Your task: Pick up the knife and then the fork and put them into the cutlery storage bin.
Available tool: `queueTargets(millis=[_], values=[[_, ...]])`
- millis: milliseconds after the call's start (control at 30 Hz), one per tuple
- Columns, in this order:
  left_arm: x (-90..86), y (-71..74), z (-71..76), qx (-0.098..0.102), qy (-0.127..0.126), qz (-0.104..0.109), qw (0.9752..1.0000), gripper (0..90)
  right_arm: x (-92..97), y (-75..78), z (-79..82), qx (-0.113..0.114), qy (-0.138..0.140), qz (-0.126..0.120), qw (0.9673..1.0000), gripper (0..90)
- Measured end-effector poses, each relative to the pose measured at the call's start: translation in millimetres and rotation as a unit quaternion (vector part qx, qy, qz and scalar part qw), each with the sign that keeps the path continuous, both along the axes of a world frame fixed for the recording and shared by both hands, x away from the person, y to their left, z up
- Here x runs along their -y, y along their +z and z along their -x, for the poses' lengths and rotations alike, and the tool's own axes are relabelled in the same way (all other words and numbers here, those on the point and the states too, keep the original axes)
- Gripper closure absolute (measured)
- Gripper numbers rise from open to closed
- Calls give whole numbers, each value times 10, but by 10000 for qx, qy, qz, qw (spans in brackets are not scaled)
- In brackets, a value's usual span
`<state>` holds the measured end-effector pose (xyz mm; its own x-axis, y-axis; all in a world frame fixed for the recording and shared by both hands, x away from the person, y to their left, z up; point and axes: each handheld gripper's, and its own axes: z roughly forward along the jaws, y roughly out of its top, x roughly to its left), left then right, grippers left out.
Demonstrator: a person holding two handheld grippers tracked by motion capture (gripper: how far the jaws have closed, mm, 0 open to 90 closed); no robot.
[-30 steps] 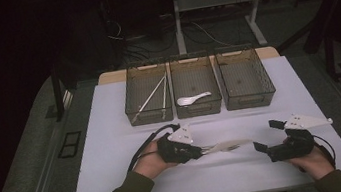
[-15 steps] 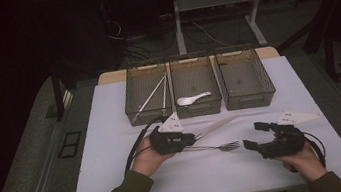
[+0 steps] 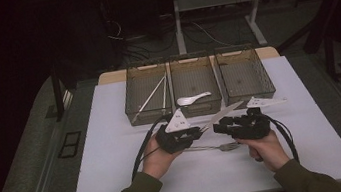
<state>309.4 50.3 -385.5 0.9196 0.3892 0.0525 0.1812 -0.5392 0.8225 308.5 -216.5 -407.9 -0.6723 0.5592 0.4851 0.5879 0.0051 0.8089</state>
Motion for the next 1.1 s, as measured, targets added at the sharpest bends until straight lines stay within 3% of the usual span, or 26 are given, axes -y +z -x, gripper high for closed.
queueTargets(millis=[200,367,533,933,1100], values=[[32,11,18,140,140,-34,9998,785,-13,5,-147,-90,-104,-271,9995,664],[46,-8,19,203,217,-76,9995,785,-29,48,-197,-161,23,-582,9982,796],[76,-20,18,232,256,-141,9993,787,-64,107,-203,-153,155,-717,9972,872],[52,-51,-14,39,213,14,9998,772,-84,149,-194,-63,201,-620,9979,886],[-136,-52,4,-38,185,31,9998,642,2,183,-195,77,104,-542,9984,886]])
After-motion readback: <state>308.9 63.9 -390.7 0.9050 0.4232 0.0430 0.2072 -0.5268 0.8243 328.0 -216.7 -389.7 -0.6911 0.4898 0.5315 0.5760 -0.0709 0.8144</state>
